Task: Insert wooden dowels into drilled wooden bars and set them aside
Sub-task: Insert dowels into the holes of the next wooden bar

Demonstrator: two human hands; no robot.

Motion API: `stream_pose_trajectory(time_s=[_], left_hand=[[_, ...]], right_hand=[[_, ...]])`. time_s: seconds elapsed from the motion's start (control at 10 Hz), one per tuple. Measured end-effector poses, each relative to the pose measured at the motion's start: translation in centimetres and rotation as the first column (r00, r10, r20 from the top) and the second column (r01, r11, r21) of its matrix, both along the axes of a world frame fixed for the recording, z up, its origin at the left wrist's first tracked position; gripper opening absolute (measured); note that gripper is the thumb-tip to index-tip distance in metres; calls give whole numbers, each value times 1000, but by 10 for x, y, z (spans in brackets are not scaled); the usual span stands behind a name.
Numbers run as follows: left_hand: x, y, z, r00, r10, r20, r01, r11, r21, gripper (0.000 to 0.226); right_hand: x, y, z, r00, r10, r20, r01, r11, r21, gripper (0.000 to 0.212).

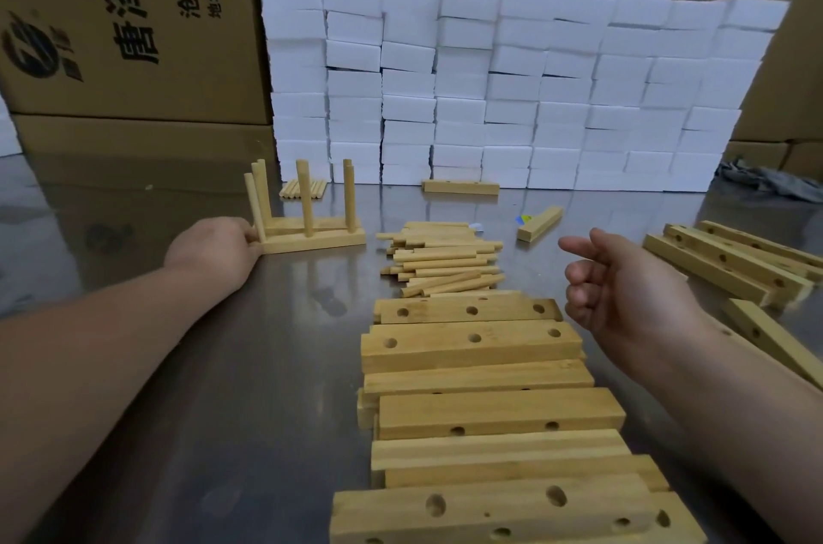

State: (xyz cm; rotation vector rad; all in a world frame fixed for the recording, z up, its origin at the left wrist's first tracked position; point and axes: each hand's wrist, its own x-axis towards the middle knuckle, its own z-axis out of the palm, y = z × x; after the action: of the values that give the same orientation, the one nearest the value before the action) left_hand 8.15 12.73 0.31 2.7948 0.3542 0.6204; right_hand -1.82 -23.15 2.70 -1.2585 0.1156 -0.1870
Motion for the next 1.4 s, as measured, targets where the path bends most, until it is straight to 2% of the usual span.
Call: stream_pose_trajectory(time_s=[1.1, 1.3, 1.4], left_hand=[[23, 3, -2, 999, 32, -19, -31, 998, 61, 27], [14, -6, 1, 989, 111, 93, -116, 992, 50, 21], [5, -10, 2, 987, 48, 151, -53, 998, 32, 19]], right_hand=[[3, 2, -2, 1000, -30, -4, 29, 997, -69, 19], [4, 1, -1, 998, -60, -4, 59, 991, -117, 18], [6, -1, -2, 996, -85, -4, 83, 987, -139, 17]])
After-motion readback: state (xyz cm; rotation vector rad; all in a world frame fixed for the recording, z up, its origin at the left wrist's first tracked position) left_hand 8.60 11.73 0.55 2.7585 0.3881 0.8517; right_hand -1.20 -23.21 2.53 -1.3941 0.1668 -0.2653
